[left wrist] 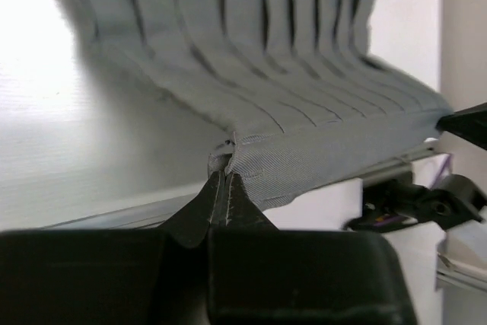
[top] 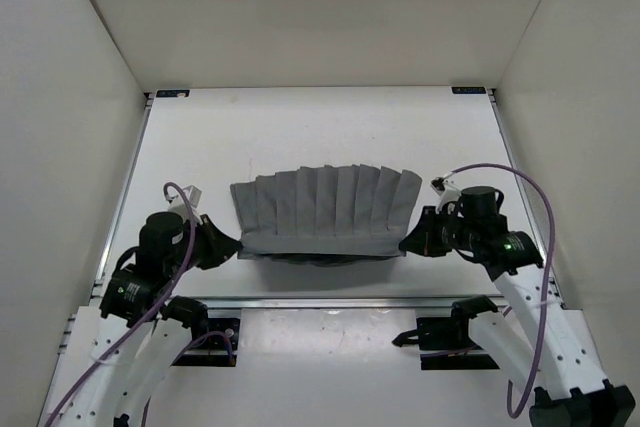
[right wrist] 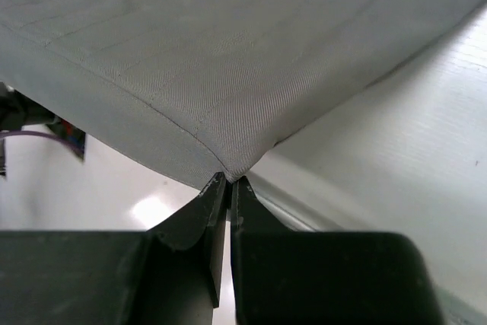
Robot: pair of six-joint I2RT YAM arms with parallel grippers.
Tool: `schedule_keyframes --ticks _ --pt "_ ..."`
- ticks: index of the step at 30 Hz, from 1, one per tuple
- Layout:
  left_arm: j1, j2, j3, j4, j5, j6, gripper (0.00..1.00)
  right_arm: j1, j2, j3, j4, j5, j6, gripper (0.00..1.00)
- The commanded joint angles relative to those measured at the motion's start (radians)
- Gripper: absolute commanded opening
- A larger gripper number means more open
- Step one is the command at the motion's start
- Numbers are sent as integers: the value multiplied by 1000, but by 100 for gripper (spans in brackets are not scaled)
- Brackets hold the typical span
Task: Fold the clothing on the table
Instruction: Fold the skirt
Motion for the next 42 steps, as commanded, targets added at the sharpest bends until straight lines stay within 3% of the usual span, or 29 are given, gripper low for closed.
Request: schedule_keyframes --ticks 1,6,10,16,20,21,23,25,28,35,42 --pt "20 32 128 -57 -4 11 0 -53 -41 99 -137 -12 -53 0" --pt "3 191 157 82 -27 42 0 -47 81 199 -104 -5 -70 0" --pt "77 370 160 230 13 88 0 -151 251 267 -18 -75 -119 0" --pt "123 703 200 438 12 114 0 -228 628 403 114 -63 -124 0" --pt "166 950 270 584 -25 115 0 -245 862 533 302 -68 -56 0" --pt "184 993 286 609 -19 111 1 -245 920 555 330 -44 -36 4" --pt "223 1050 326 675 -5 94 39 -223 970 627 392 39 -33 39" --pt "260 1084 373 664 4 101 49 -211 988 661 410 148 -31 62" --pt "260 1054 372 623 22 118 55 -211 951 641 374 196 -28 76" --pt "180 761 -46 610 27 36 59 -225 769 335 355 230 -12 75" --pt "109 497 -265 577 -25 -142 61 -237 649 161 364 233 -2 75"
